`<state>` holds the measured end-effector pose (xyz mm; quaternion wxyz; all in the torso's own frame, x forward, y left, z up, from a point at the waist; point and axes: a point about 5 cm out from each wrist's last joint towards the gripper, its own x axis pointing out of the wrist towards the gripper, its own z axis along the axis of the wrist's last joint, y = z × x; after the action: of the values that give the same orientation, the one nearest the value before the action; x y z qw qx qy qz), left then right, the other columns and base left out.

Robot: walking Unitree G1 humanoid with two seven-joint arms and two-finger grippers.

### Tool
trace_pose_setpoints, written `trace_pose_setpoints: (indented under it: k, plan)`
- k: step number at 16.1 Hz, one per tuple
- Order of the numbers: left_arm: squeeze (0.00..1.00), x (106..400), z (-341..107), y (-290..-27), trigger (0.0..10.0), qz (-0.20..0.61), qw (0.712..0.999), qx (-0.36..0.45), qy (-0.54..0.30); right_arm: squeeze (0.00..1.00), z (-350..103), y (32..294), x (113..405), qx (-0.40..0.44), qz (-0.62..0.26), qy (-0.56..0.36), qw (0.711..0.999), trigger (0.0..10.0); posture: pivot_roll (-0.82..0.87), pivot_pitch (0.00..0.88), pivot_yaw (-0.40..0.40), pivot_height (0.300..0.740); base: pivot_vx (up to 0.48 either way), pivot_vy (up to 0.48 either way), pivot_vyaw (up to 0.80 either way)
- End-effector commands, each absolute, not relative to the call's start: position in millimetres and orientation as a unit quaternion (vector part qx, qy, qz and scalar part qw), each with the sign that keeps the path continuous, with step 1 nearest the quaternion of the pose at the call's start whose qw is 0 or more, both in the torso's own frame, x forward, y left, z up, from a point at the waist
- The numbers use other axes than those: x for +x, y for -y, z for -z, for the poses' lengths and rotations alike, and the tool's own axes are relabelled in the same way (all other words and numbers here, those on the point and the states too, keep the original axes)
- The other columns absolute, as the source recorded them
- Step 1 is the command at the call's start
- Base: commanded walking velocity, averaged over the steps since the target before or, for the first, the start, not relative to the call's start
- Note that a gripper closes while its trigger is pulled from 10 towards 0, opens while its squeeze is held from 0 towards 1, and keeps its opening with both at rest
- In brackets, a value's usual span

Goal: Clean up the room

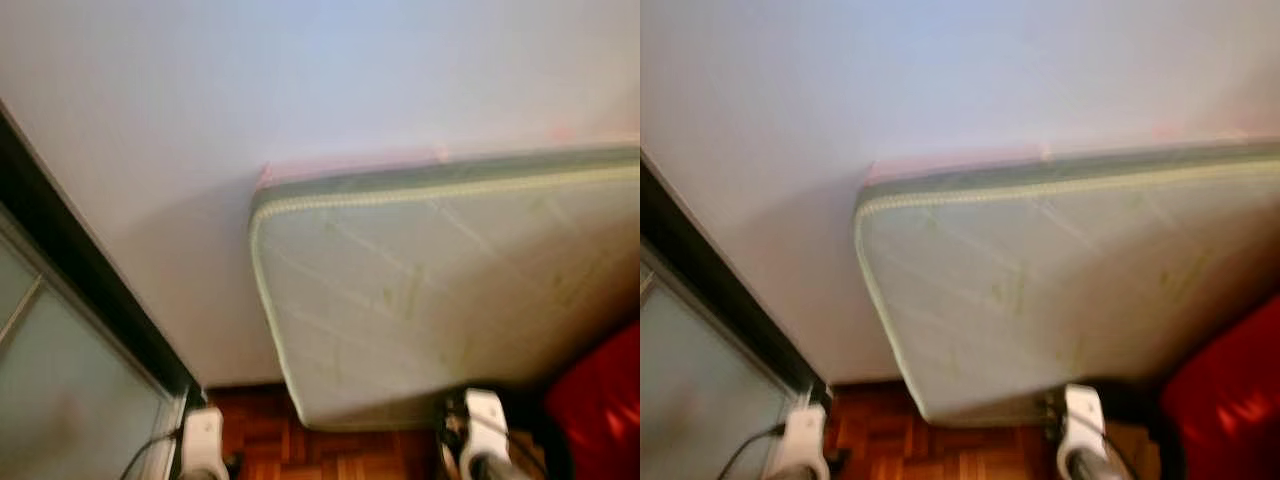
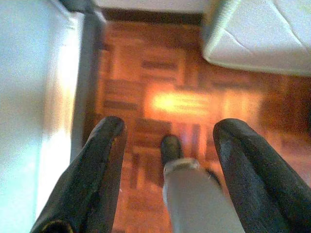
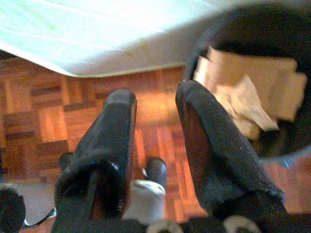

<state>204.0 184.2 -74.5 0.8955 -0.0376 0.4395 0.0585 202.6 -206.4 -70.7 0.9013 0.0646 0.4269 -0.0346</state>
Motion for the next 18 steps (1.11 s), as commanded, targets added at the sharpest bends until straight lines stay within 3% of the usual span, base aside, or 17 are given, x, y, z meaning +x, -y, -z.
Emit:
trace_pose_setpoints:
  k: [1,18]
  plan:
    - [0.0,210.9,70.0,-189.0,10.0,-0.061,0.901,-0.033,-0.428,0.0,72.9,202.8,200.2,0.07,0.033,-0.434,0.897,10.0,-0.13,0.0,0.008,0.74,0.0,0.0,-0.79]
    - [0.0,213.0,68.6,-190.2,10.0,-0.062,0.902,-0.03,-0.426,0.0,72.3,202.2,201.9,0.065,0.029,-0.439,0.896,10.0,-0.13,0.0,0.007,0.74,0.0,-0.026,-0.79]
